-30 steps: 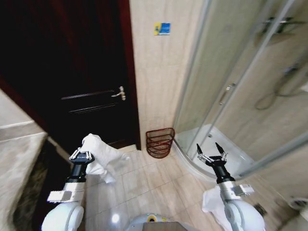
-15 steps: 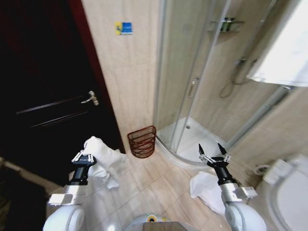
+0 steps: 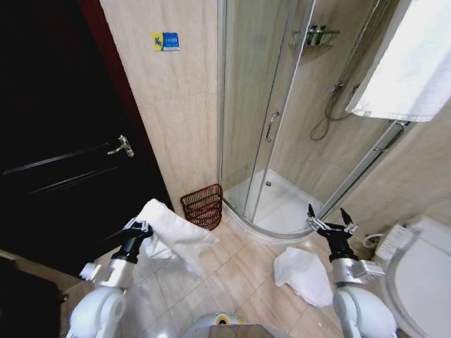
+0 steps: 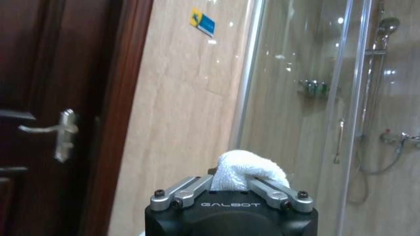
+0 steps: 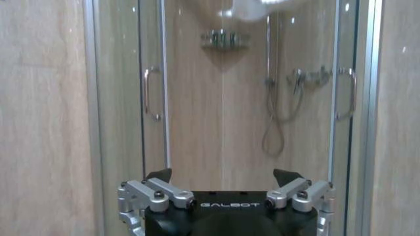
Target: Discard the used towel into the hamper.
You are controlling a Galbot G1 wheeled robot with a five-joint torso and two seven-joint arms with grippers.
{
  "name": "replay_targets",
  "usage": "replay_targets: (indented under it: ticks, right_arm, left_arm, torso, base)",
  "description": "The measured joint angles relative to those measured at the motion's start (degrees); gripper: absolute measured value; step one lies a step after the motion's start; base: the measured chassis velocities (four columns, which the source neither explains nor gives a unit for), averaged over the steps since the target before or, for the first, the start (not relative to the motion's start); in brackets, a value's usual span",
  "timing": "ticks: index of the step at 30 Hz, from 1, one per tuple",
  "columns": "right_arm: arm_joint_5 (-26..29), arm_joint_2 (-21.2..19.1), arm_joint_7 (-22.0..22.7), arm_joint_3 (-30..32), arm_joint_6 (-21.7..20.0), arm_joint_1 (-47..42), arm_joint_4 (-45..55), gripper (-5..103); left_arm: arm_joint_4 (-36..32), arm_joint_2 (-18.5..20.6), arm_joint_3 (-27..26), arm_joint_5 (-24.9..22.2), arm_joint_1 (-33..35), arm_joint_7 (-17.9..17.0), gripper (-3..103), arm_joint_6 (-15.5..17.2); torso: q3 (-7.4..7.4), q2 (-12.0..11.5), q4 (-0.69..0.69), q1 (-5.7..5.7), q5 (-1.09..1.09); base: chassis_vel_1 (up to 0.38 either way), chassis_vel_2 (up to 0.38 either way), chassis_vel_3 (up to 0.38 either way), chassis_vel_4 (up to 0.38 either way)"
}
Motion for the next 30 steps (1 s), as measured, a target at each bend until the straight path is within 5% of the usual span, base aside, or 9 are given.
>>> replay_targets:
  ticks: [7, 13, 23, 27, 30]
  right_arm:
    - [-3.0, 3.1, -3.8, 0.5, 5.5, -3.6, -0.5, 100]
    - [-4.6, 3.4, -7.5, -1.3, 7.6, -2.8, -0.5, 100]
    - [-5.3, 3.4, -9.8, -2.2, 7.9, -4.2, 1.2, 100]
    - [-6.0, 3.6, -10.1, -1.5, 8.0, -3.4, -0.1, 100]
    - [-6.0, 3.5, -10.0, -1.4, 7.9, -3.2, -0.4, 100]
  left_arm:
    - [7.2, 1.7, 1.1, -0.4, -7.4, 4.0, 2, 1.9]
    - [11.9, 3.6, 0.2, -2.7, -9.6, 6.1, 2, -1.5]
    - [6.7, 5.2, -1.3, -7.4, 0.0, 1.0, 2, -2.2]
    - [8.5, 4.4, -0.4, 5.5, -0.6, 0.0, 2, -6.8]
    - [9.2, 4.4, -0.5, 9.2, -0.8, 0.9, 2, -9.0]
  torso:
    - [0.00, 0.0, -0.02, 0.00, -0.01]
    - [0.00, 0.0, -0.01, 0.00, -0.02]
    - [-0.01, 0.0, 0.03, -0.02, -0.01]
    - [0.00, 0.0, -0.01, -0.01, -0.01]
    - [0.00, 0.0, 0.00, 0.00, -0.01]
  base:
    - [0.000, 0.000, 0.000, 0.000]
    - [0.000, 0.000, 0.000, 0.000]
    - [0.000, 0.000, 0.000, 0.000]
    - [0.000, 0.000, 0.000, 0.000]
    - [0.000, 0.000, 0.000, 0.000]
